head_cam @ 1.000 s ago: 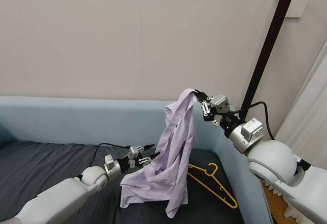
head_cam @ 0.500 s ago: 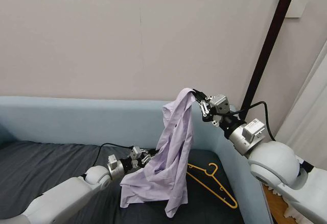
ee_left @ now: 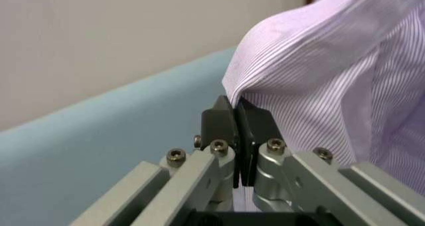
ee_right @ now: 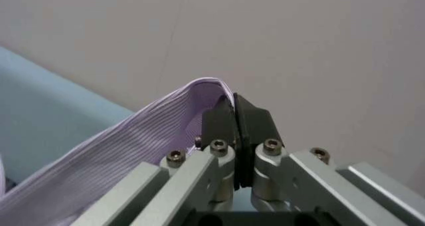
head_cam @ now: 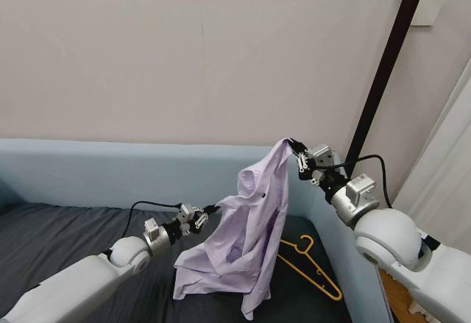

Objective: Pick up the clothes from the sofa and hang them on the clothes hanger.

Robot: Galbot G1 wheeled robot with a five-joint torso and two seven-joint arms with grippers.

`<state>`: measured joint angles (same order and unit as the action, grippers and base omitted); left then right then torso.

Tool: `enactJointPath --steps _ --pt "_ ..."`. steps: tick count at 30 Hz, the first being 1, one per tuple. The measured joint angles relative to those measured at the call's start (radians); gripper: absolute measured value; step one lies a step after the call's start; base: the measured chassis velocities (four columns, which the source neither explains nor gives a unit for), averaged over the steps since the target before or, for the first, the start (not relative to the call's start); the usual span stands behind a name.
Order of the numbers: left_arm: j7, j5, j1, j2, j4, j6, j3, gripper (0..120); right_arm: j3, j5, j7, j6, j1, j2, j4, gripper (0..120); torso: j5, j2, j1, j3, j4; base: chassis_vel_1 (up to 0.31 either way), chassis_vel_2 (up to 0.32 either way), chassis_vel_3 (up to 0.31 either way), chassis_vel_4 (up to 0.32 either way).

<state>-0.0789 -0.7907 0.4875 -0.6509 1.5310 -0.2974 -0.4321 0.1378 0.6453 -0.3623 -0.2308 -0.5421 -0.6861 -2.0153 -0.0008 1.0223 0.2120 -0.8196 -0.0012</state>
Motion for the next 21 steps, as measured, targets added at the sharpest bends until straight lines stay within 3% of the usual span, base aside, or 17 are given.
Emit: enactJointPath --steps 2,5,6,10,11,14,21 --pt "0.046 -0.005 0.004 0.024 0.037 0.034 0.015 0 0.004 0.002 -0.009 -0.009 0.006 -0.01 0.01 0 -0.0001 0.0 0.0 0.0 0.0 0.0 0.0 0.0 0.0" --pt "0.153 -0.031 0.022 0.099 0.162 0.137 0.068 0 0.017 0.026 -0.039 -0.057 0.032 -0.038 0.03 0 -0.0002 0.0 0.0 0.0 0.0 0.0 0.0 0.0 0.0" --pt "0.153 -0.031 0.022 0.099 0.162 0.137 0.068 0 0.017 0.026 -0.039 -0.057 0.032 -0.038 0.03 0 -0.0002 0.0 0.0 0.0 0.0 0.0 0.0 0.0 0.0" --pt "0.35 -0.079 0.119 0.195 0.366 0.329 0.279 0 0.03 0.144 -0.106 -0.119 0.103 -0.084 0.047 0 -0.0001 0.0 0.0 0.0 -0.0002 0.0 0.0 0.0 0.0" --pt "0.35 -0.079 0.119 0.195 0.366 0.329 0.279 0 0.03 0.144 -0.106 -0.119 0.103 -0.084 0.047 0 -0.0001 0.0 0.0 0.0 -0.0002 0.0 0.0 0.0 0.0" --pt "0.446 -0.133 0.191 0.247 0.478 0.426 0.414 0 0.046 0.194 -0.126 -0.132 0.164 -0.108 0.042 0 -0.0005 0.0 0.0 0.0 0.0005 0.0 0.0 0.0 0.0" --pt "0.562 -0.246 0.208 0.349 0.623 0.513 0.524 0 0.087 0.231 -0.134 -0.149 0.288 -0.135 0.021 0 -0.0003 0.0 0.0 0.0 0.0 0.0 0.0 0.0 0.0"
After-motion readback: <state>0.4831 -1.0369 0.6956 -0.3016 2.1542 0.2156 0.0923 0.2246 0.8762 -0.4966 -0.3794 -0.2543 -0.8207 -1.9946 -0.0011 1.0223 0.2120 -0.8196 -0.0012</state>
